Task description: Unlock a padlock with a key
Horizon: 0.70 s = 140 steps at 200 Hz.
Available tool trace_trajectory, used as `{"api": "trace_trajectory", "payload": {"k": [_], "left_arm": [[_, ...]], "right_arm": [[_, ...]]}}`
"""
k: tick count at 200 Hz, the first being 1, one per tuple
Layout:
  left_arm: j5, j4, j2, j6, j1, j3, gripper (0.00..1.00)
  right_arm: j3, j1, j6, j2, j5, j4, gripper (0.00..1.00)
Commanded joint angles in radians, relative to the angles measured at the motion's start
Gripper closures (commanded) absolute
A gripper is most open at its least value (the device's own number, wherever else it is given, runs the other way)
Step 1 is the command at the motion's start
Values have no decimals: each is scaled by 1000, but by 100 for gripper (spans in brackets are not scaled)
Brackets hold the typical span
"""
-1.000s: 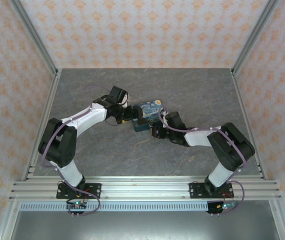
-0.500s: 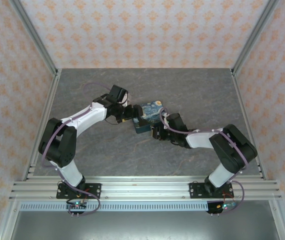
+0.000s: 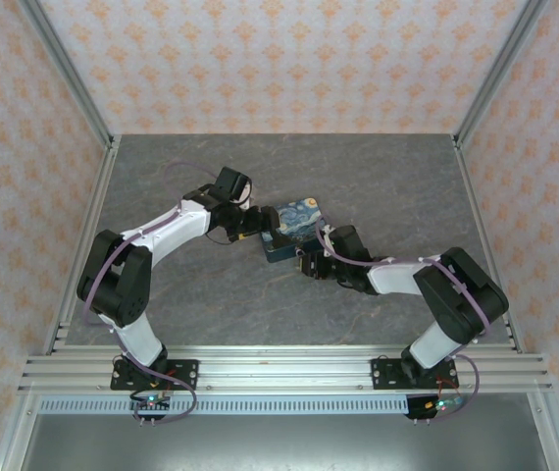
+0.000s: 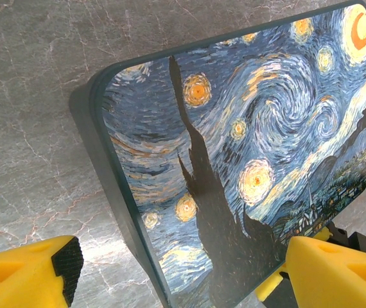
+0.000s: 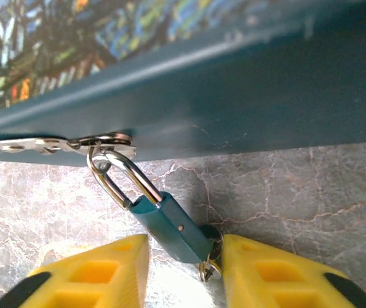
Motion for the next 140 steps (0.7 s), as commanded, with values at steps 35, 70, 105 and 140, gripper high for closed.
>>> {"api": "trace_trajectory", "payload": {"k": [35,70,105,140], "left_arm": [[-27,-32,2,26,9,25,16],[-72,-36,-17,58,9,10,17],[-130,-50,-28,84,2,0,17],[-212,-66,-24,105,-27,0,17]], "right_arm": [[-17,-8,12,-10,-5,16,92],[-37,-12,51,-19,-4,55,95],[-60,-14,117,-15,-6,118,96],[-78,-14,197,0,-7,190,100]]}}
